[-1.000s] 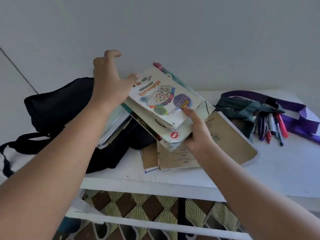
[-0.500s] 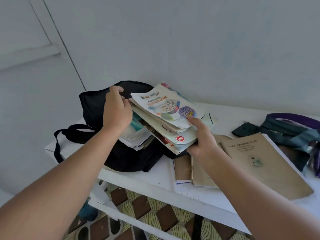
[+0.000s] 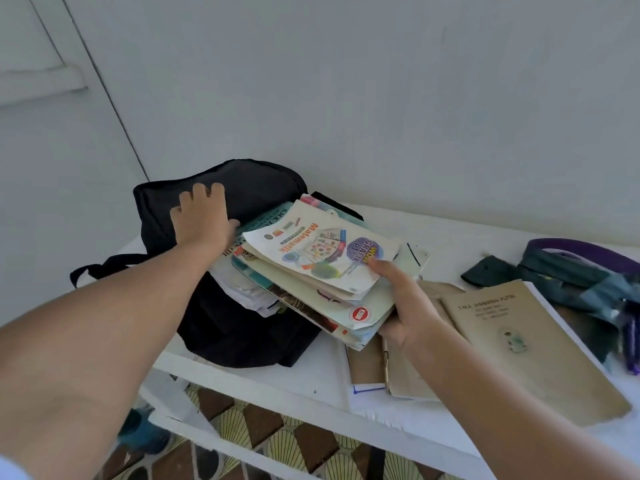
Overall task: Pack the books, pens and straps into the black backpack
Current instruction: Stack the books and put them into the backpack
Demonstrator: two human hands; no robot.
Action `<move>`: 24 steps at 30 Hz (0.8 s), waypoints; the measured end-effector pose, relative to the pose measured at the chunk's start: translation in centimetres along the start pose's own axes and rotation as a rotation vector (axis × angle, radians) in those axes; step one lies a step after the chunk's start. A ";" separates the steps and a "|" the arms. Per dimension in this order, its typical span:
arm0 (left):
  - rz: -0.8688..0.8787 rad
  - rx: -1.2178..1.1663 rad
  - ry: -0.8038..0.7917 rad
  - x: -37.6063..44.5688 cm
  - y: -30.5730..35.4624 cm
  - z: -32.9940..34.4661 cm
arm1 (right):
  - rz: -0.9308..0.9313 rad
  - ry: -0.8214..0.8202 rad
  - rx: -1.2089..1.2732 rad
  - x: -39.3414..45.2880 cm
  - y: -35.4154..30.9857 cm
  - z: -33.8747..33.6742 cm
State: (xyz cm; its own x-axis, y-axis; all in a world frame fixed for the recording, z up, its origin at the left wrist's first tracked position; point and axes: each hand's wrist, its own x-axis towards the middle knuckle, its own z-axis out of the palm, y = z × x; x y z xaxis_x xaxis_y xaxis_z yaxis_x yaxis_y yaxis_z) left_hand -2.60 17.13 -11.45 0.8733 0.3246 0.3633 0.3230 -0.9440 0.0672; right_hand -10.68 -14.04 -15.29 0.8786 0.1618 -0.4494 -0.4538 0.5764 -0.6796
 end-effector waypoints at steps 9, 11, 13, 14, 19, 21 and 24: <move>0.200 -0.113 0.187 3.7 -1.0 -3.2 | 0.053 0.057 -0.061 2.0 0.1 5.4; 0.217 -0.130 0.196 3.9 -1.2 -3.8 | 0.066 0.100 -0.060 2.9 0.1 7.9; 0.221 -0.149 0.194 3.8 -1.3 -4.4 | 0.084 0.133 -0.069 4.1 0.7 10.6; 0.228 -0.152 0.191 3.8 -1.2 -4.5 | 0.095 0.144 -0.077 4.8 0.9 12.0; 0.283 -0.138 0.189 3.2 -1.1 -4.9 | 0.059 0.146 -0.216 13.1 4.4 17.2; 0.310 -0.131 0.184 2.9 -1.3 -4.7 | 0.040 0.057 -0.289 15.9 6.2 18.0; 0.338 -0.103 0.138 2.3 -1.5 -4.2 | 0.098 0.195 -0.315 10.4 5.7 19.9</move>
State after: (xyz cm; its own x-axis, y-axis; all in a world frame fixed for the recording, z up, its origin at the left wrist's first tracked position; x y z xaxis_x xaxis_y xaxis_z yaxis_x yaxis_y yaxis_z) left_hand -2.58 19.04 -6.80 0.8647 -0.0106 0.5023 -0.0195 -0.9997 0.0124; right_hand -1.13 6.84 -12.28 0.7979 0.0310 -0.6020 -0.5842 0.2862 -0.7595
